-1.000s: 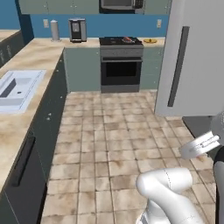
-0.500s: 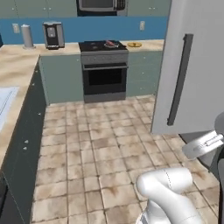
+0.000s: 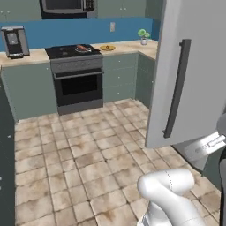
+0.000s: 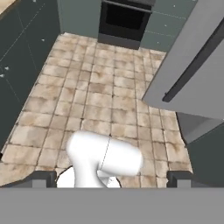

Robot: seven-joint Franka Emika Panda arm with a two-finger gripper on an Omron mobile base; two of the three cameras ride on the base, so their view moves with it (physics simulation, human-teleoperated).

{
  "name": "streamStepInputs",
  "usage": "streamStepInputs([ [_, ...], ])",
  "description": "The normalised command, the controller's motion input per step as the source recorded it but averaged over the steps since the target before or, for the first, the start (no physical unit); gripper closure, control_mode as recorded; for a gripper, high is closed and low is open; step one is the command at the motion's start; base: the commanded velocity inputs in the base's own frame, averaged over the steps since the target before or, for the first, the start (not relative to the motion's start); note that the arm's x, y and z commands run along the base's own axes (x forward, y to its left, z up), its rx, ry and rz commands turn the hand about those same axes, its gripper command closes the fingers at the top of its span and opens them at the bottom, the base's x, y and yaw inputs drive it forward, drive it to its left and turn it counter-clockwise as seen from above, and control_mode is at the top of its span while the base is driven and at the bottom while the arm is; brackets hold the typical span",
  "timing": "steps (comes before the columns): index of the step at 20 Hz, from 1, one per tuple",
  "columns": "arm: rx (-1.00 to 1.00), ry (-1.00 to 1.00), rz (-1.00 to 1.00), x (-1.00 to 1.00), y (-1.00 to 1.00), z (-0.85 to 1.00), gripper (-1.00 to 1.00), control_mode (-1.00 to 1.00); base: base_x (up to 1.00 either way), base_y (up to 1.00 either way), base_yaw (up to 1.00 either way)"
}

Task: Place the cold items (lemon and cucumber) from the fridge in one tupperware on the dining counter. Place the warm items (kebab skewer and hot dog) in the stove area in another tupperware.

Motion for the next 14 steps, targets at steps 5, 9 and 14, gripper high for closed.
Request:
streamStepInputs([
  [5,0.0,0.0,0.0,0.0,0.0,0.0,-1.0,1.0,0.62,0.69,-0.27],
  [9,0.0,0.0,0.0,0.0,0.0,0.0,-1.0,1.0,0.8,0.51,-0.26],
  [14,0.0,0.0,0.0,0.0,0.0,0.0,-1.0,1.0,0.87,0.4,-0.18],
])
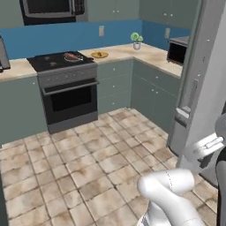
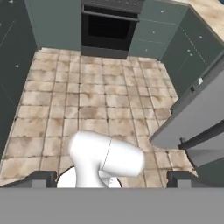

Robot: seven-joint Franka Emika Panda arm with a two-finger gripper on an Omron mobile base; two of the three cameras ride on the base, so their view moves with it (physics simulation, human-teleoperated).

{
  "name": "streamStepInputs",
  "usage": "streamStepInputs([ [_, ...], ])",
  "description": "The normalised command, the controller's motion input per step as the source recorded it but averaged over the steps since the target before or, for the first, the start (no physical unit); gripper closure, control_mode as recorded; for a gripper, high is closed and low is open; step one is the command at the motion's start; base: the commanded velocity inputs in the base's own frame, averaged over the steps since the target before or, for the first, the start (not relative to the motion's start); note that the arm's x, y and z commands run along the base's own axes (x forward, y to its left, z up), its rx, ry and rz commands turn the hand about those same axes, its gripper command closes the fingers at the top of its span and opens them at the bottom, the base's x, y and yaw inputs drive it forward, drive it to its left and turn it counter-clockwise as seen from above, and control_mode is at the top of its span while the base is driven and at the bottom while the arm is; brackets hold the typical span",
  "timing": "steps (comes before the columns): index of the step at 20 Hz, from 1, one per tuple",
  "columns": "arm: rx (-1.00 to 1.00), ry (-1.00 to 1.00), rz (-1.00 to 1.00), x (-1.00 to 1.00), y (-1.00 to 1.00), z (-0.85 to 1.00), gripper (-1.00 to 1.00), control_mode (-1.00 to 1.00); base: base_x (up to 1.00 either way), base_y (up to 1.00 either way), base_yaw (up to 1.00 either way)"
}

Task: Place the cold items (lemon and cucumber) from the fridge in one tupperware on the dining counter. Place the warm items (kebab skewer and hot dog) in the stove area in another tupperware.

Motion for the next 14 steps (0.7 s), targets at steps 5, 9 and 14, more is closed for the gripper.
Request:
streamStepInputs([
  [5,0.0,0.0,0.0,0.0,0.0,0.0,-1.0,1.0,0.79,0.51,-0.02],
  [9,0.0,0.0,0.0,0.0,0.0,0.0,-1.0,1.0,0.97,0.08,0.04],
  [14,0.0,0.0,0.0,0.0,0.0,0.0,-1.0,1.0,1.0,0.0,0.1],
])
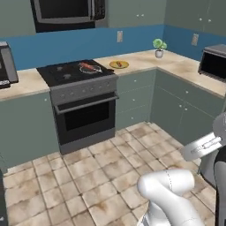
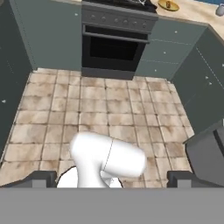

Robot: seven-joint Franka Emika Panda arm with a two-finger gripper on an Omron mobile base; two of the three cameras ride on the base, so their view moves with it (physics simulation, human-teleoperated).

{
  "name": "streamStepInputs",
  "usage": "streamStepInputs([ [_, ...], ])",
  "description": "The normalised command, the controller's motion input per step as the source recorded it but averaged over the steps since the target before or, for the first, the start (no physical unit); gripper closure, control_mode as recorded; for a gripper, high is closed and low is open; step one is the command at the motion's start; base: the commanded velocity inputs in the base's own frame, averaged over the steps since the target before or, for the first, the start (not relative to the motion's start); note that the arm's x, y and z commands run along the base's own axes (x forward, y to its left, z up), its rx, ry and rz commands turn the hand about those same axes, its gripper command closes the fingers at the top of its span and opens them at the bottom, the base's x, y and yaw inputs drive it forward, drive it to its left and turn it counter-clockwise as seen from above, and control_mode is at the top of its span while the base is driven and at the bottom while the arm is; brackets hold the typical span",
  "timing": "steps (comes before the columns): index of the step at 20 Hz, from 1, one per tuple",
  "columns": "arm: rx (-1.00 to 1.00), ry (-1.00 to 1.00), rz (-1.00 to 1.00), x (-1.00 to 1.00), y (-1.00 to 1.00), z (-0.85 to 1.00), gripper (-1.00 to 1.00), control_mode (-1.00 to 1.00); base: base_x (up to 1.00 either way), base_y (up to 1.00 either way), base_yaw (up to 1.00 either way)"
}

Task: Place the cold items (lemon and cucumber) from the fridge in one tupperware on the dining counter. Place the warm items (kebab skewer and hot dog) in the stove area in another tupperware.

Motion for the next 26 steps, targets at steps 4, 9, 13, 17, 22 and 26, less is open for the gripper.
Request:
streamStepInputs([
  [4,0.0,0.0,0.0,0.0,0.0,0.0,-1.0,1.0,1.0,-0.02,0.0],
  [9,0.0,0.0,0.0,0.0,0.0,0.0,-1.0,1.0,1.0,-0.06,-0.06],
  [13,0.0,0.0,0.0,0.0,0.0,0.0,-1.0,1.0,1.0,-0.21,-0.05],
  [17,0.0,0.0,0.0,0.0,0.0,0.0,-1.0,1.0,0.93,-0.37,0.0],
  [22,0.0,0.0,0.0,0.0,0.0,0.0,-1.0,1.0,0.75,-0.43,0.0],
  [26,0.0,0.0,0.0,0.0,0.0,0.0,-1.0,1.0,0.76,-0.33,0.0],
])
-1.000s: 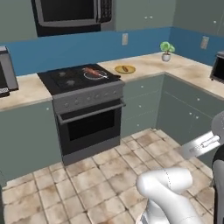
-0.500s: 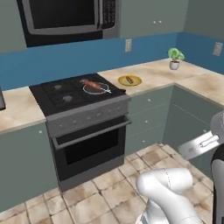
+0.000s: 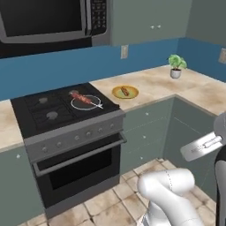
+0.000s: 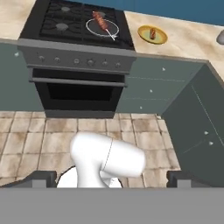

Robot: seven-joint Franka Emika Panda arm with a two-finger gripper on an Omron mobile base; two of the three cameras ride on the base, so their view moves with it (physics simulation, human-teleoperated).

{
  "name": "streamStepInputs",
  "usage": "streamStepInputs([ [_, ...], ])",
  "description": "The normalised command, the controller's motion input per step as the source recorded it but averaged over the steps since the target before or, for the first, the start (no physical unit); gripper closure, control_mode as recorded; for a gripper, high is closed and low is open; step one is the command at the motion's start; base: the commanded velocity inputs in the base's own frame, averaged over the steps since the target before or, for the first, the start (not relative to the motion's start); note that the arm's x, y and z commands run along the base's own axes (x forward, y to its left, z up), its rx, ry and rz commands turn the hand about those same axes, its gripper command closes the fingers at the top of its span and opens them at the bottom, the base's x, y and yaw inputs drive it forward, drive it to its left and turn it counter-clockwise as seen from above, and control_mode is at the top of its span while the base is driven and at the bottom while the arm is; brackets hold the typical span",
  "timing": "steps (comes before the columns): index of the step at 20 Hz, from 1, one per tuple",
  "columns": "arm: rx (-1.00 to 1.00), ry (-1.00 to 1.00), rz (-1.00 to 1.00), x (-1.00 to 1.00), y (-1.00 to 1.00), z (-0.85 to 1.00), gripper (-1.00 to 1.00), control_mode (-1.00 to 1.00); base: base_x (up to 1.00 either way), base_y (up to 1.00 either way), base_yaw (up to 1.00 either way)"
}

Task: Place the cold items (lemon and cucumber) from the fridge in one tupperware on the dining counter. Place the warm items (kebab skewer and hot dog) in the stove area in another tupperware.

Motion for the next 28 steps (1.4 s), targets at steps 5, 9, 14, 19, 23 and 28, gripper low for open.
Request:
streamStepInputs([
  [5,0.0,0.0,0.0,0.0,0.0,0.0,-1.0,1.0,0.76,-0.23,0.03],
  [9,0.0,0.0,0.0,0.0,0.0,0.0,-1.0,1.0,0.66,-0.25,0.19],
  [14,0.0,0.0,0.0,0.0,0.0,0.0,-1.0,1.0,0.58,-0.24,0.25],
  [19,0.0,0.0,0.0,0.0,0.0,0.0,-1.0,1.0,0.51,-0.53,0.29],
  [23,0.0,0.0,0.0,0.0,0.0,0.0,-1.0,1.0,0.6,-0.6,0.32],
  [28,0.0,0.0,0.0,0.0,0.0,0.0,-1.0,1.0,0.69,-0.41,0.24],
])
